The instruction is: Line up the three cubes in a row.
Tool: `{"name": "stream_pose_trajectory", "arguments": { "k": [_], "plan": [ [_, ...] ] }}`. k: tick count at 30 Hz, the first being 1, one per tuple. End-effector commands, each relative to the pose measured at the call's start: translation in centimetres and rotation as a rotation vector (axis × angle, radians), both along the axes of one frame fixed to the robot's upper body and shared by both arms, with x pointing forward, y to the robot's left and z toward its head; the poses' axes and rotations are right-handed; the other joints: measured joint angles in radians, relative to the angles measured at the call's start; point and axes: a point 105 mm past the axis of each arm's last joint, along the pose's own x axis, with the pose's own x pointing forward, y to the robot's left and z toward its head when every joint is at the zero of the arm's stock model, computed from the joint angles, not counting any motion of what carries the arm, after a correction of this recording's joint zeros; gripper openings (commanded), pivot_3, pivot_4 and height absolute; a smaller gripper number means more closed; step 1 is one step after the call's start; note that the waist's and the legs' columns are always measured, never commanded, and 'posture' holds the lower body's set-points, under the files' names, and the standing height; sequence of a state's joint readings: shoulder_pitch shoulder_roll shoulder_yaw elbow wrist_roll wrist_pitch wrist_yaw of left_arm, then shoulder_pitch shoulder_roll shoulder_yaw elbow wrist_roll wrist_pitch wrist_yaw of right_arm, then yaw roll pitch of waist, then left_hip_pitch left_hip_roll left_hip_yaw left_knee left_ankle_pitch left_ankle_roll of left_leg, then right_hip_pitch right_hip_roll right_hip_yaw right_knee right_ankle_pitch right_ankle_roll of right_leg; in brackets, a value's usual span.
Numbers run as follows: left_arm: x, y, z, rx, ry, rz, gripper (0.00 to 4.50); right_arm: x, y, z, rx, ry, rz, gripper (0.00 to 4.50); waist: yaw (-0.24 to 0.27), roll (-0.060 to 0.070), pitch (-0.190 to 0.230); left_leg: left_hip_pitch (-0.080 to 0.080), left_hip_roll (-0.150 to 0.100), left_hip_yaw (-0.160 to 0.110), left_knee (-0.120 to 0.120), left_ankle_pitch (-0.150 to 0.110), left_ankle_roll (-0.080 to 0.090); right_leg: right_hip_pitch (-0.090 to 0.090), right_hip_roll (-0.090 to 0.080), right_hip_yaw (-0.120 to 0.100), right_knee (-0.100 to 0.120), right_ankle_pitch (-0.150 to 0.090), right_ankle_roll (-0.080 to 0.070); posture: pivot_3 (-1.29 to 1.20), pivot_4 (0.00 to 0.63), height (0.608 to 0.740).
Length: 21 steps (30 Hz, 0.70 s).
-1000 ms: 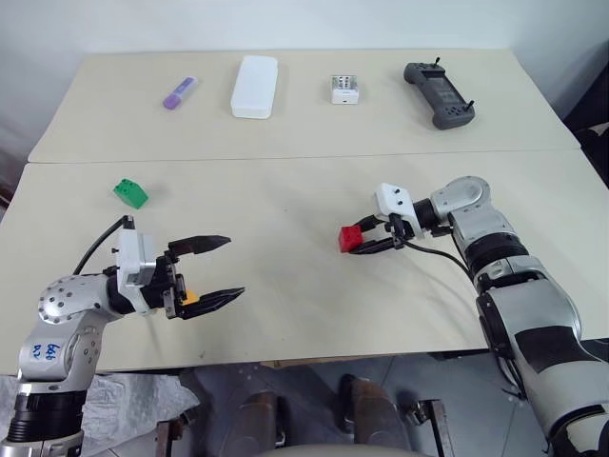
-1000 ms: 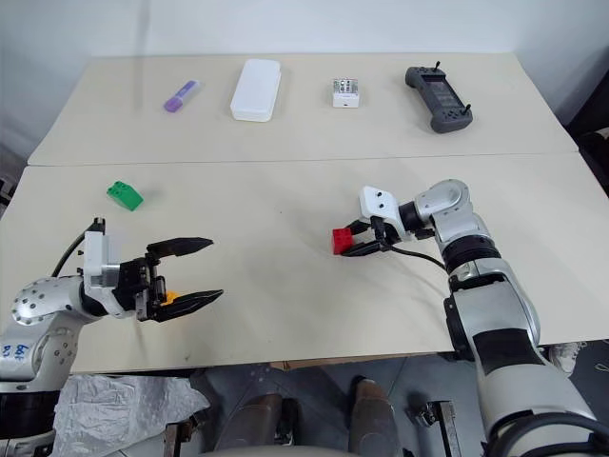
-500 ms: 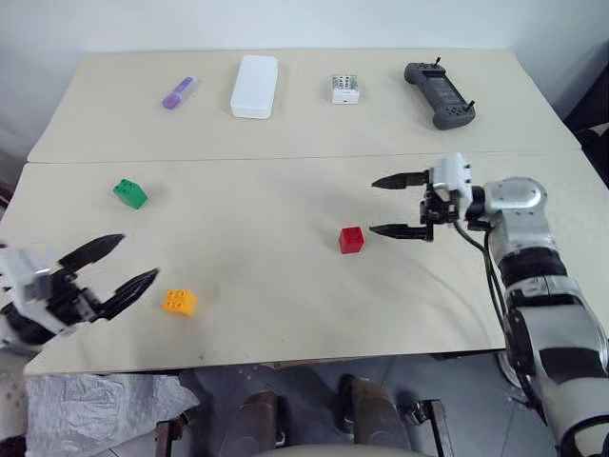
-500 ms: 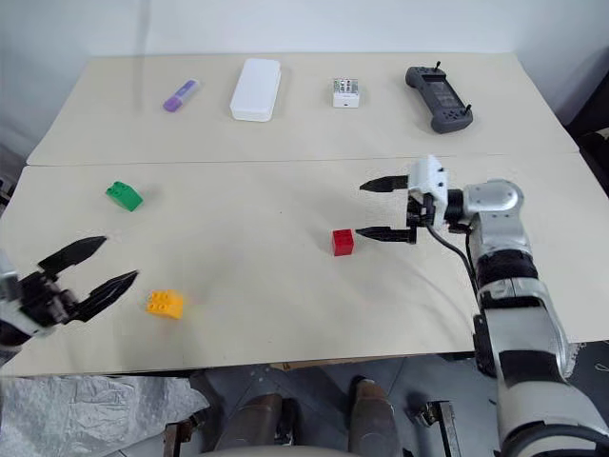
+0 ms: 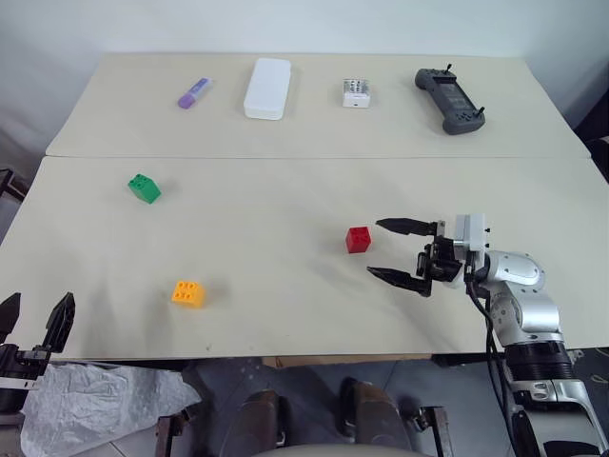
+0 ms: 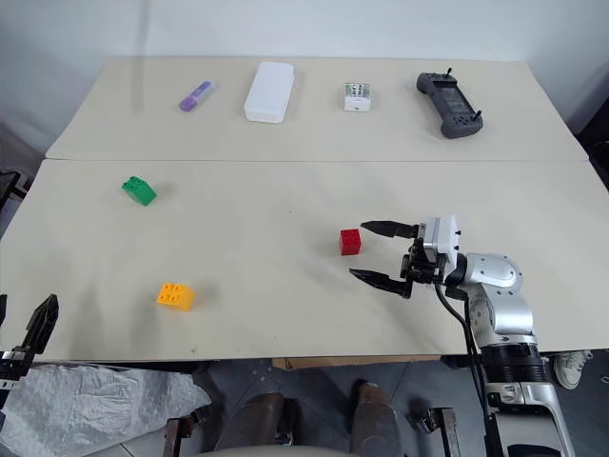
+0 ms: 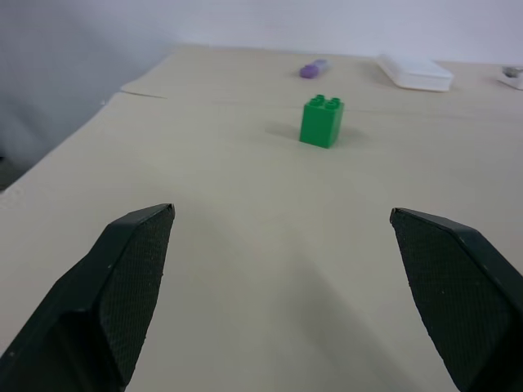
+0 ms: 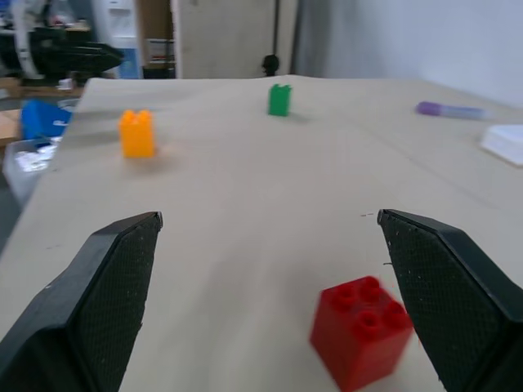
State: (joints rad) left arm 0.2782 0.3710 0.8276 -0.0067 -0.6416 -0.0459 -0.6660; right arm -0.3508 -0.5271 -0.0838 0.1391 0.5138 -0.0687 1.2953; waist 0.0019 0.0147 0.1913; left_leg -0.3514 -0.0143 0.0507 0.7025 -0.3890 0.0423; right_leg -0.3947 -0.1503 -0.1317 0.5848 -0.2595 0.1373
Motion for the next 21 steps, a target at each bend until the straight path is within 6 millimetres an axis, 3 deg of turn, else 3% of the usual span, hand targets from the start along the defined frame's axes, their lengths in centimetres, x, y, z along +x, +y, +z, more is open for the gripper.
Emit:
{"name": "stream_pose_trajectory", "arguments": {
  "k": [1,7,11,16,21],
  "plan": [
    [2.7,-0.8,1.8,0.022,-0.055,-0.022,4.5,-0.8,-0.7,0.8,0.008,-0.044,-0.032,4.44,0.005,0.0,0.0,0.0,0.0,0.0,0.0,0.001,0.001,0.0,0.0,0.0,0.0,0.0,0.0,0.0,0.15,0.74],
    [10.7,-2.3,3.4,0.026,-0.006,-0.144,4.5,-0.8,-0.6,2.1,0.046,-0.036,-0.053,4.44,0.015,0.0,0.0,0.0,-0.001,0.001,0.0,0.003,0.005,0.0,0.001,0.0,0.002,0.0,0.0,0.0,0.15,0.74],
    [15.1,-1.9,3.7,0.048,0.098,-0.188,4.5,-1.0,0.1,2.9,0.061,-0.039,-0.044,4.44,0.011,-0.001,-0.001,0.0,-0.001,0.003,0.0,0.004,0.006,-0.002,0.002,0.0,0.003,0.0,0.0,0.0,0.15,0.74],
    [17.9,-1.1,3.9,0.105,0.185,-0.213,4.5,-1.5,0.2,2.7,0.049,-0.033,-0.058,4.44,-0.006,-0.001,-0.001,0.0,-0.005,0.005,-0.004,0.004,0.007,-0.004,0.002,-0.004,0.002,0.0,0.0,0.0,0.15,0.74],
    [19.3,-1.0,4.3,0.094,0.204,-0.212,4.5,-2.1,-0.2,2.3,0.049,-0.027,-0.099,4.44,-0.005,-0.002,0.0,-0.001,-0.006,0.005,-0.004,0.004,0.007,-0.004,0.002,-0.009,0.001,0.0,0.0,0.0,0.15,0.74]
  ]
}}
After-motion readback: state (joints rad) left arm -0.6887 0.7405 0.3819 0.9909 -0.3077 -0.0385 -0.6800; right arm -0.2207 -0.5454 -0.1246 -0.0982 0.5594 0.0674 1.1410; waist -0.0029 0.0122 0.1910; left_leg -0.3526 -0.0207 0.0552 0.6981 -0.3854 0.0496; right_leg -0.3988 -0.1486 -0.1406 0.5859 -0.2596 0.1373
